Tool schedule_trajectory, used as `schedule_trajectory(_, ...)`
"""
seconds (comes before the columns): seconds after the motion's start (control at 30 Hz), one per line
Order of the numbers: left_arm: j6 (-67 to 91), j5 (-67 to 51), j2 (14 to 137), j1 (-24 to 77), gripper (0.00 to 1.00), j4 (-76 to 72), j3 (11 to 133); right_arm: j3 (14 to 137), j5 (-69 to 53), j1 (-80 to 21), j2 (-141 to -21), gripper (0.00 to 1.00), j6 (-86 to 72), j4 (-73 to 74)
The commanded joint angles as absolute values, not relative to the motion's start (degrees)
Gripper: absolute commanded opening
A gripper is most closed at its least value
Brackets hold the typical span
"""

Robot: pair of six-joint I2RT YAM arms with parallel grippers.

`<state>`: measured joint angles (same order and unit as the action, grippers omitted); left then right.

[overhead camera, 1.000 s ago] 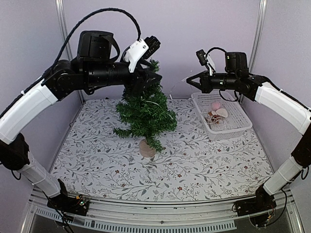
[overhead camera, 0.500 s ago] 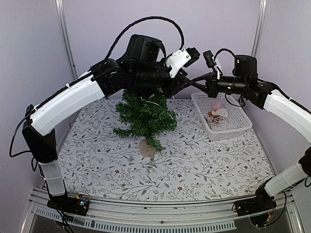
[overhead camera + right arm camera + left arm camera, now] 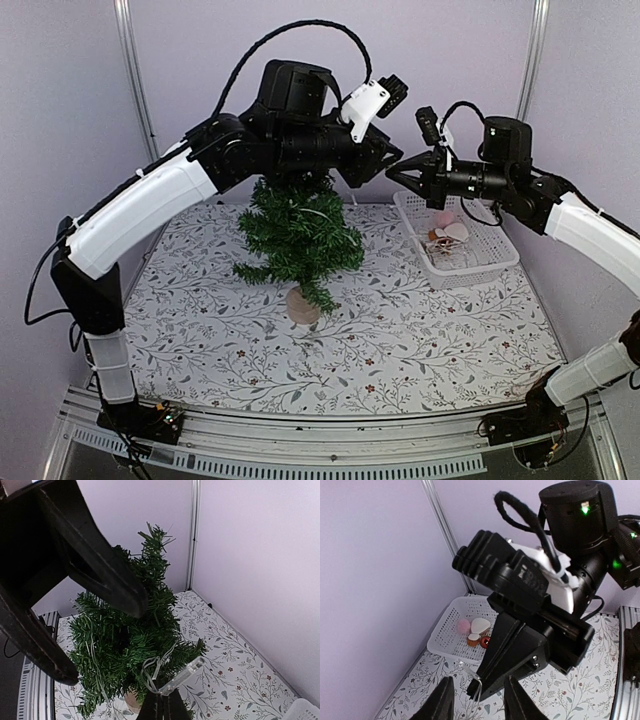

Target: Decorate the small christmas tree

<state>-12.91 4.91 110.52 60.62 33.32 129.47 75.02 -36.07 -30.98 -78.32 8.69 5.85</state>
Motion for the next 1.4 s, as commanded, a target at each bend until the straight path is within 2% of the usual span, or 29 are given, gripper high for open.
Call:
schedule_trajectory(0.0,-8.8,4.1,112.7,60.1,0.34,31.8,131.8,73.7,-35.6,-32.2,-75.9,0.01,11.7,2.9)
schedule_trajectory(0.37,-4.2,1.0,113.8,58.0,0.26,30.9,132.2,72.9,-34.3,-33.7,-75.6,0.01,15.2,1.3)
schedule_trajectory(0.57,-3.9,-3.6,113.4,57.3,0.01,30.7,131.9,71.9,-33.9,-33.8,-75.3,0.01,15.7,0.6)
schedule_trajectory(0.6,-4.3,-4.8,113.1,57.2,0.00,30.6,131.7,71.6,-33.8,-33.8,-75.1,0.01,15.6,0.5)
schedule_trajectory(0.63,-4.5,-5.1,112.9,57.2,0.00,30.4,131.2,71.1,-33.6,-33.8,-75.0,0.05,15.4,0.5)
schedule_trajectory(0.67,-4.6,-5.0,112.4,57.1,0.00,30.0,130.6,70.7,-33.1,-33.8,-74.8,0.14,15.0,0.5)
schedule_trajectory(0.8,-3.8,-5.1,109.4,55.9,0.00,25.9,126.6,67.4,-31.1,-32.8,-73.0,0.59,12.7,0.5)
schedule_trajectory(0.87,-3.4,-5.7,107.7,55.2,0.00,23.8,124.7,64.4,-31.7,-31.1,-71.5,0.69,11.1,-1.0)
schedule_trajectory(0.93,-2.9,-6.2,106.5,54.5,0.00,22.3,123.5,61.0,-32.0,-29.0,-69.7,0.75,10.1,-1.2)
schedule_trajectory(1.1,-3.0,-7.2,105.7,53.3,0.00,21.7,123.0,54.4,-31.7,-24.4,-67.0,0.75,10.3,-0.8)
schedule_trajectory(1.27,-3.4,-7.8,105.3,52.9,0.00,21.0,122.8,52.5,-31.4,-22.9,-69.6,0.67,12.1,-1.1)
schedule_trajectory(1.37,-3.4,-8.1,105.3,52.6,0.00,20.5,122.8,52.9,-31.1,-22.6,-72.0,0.59,12.5,-2.7)
